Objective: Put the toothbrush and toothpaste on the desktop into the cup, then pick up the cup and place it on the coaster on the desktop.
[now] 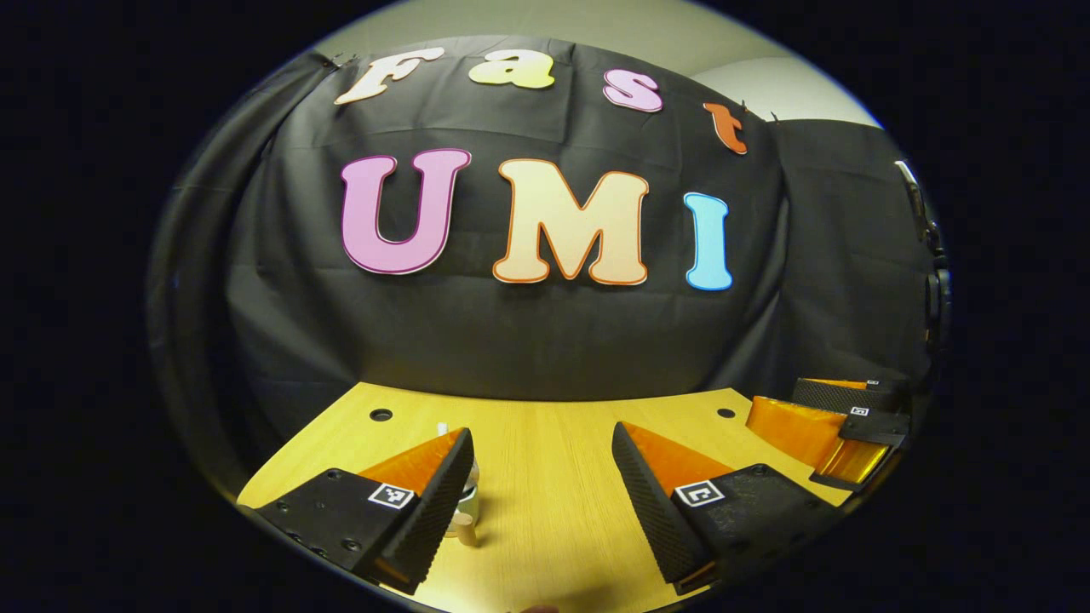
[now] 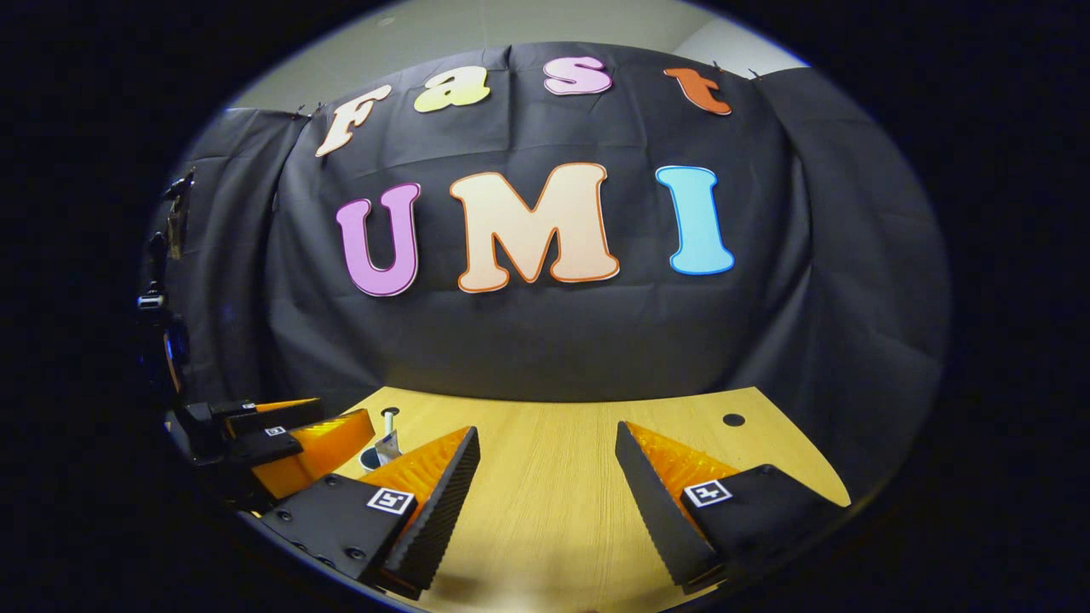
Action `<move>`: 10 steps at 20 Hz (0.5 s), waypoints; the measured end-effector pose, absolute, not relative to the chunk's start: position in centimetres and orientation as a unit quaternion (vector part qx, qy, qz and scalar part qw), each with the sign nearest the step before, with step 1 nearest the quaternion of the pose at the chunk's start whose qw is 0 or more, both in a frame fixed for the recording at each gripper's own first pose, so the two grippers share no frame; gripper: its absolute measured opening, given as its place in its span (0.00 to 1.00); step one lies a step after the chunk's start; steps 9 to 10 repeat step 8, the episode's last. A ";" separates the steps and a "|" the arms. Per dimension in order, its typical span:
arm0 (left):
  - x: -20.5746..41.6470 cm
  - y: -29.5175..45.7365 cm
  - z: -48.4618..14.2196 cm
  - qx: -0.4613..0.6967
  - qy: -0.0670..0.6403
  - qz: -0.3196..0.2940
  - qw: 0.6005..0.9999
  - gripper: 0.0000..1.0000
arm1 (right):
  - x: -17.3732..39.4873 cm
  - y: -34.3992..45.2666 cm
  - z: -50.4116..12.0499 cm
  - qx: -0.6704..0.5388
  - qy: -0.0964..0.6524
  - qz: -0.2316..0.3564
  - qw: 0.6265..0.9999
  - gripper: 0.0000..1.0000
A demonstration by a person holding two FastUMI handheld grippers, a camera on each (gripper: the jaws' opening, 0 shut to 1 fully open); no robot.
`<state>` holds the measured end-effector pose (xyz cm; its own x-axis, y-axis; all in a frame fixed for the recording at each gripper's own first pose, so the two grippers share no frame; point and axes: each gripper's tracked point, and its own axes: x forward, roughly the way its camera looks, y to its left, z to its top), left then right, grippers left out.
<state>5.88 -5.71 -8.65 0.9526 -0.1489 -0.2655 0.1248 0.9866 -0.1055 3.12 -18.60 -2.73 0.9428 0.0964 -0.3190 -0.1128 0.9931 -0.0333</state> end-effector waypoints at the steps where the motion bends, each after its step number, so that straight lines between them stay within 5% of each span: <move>1: 5.9 -5.5 -8.4 -0.043 0.133 -0.066 0.988 0.95 | 3.2 -18.6 -2.4 -0.026 0.157 0.052 0.986 0.99; 10: 5.7 -4.4 -6.8 -0.038 0.113 -0.053 0.991 0.94 | 2.7 -18.0 -1.4 -0.026 0.148 0.055 0.987 0.95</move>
